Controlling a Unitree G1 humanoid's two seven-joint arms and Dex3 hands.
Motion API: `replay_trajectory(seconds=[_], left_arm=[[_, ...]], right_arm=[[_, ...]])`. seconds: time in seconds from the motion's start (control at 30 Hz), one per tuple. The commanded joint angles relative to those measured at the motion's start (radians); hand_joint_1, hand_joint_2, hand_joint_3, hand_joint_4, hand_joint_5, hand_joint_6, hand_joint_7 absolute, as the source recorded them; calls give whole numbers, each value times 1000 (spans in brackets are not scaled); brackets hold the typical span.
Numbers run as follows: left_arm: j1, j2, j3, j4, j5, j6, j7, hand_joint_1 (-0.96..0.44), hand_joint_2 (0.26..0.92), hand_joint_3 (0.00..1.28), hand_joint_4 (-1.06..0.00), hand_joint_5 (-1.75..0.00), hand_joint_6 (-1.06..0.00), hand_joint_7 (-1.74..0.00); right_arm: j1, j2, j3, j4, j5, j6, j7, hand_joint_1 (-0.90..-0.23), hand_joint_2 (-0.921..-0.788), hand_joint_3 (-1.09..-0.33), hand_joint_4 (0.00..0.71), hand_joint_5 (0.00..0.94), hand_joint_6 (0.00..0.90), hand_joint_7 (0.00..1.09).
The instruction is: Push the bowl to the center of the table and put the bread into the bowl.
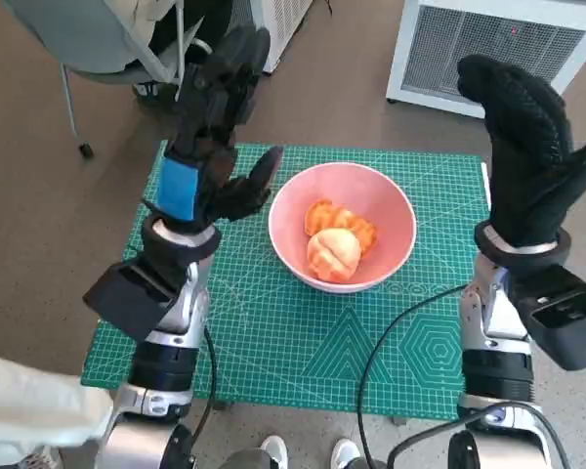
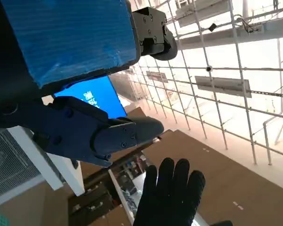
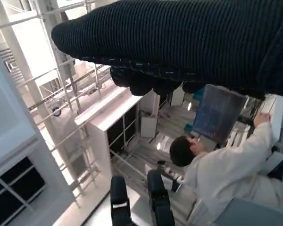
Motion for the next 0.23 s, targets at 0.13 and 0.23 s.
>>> replay_trajectory(seconds=[0.13,0.23], left_arm=[[-8,-4,10,44,-41,-67,-41,-623,921,598,-159,0,1,-554],[-14,-4,12,64,-48,-85,-50,-623,921,616,-159,0,1,-573]], right_arm=[[1,-8,10,1,-35,7,-20,-604,-921,-760,378,0,309,151],[3,-11,12,-2,-42,7,-23,-608,-921,-759,372,0,311,153]])
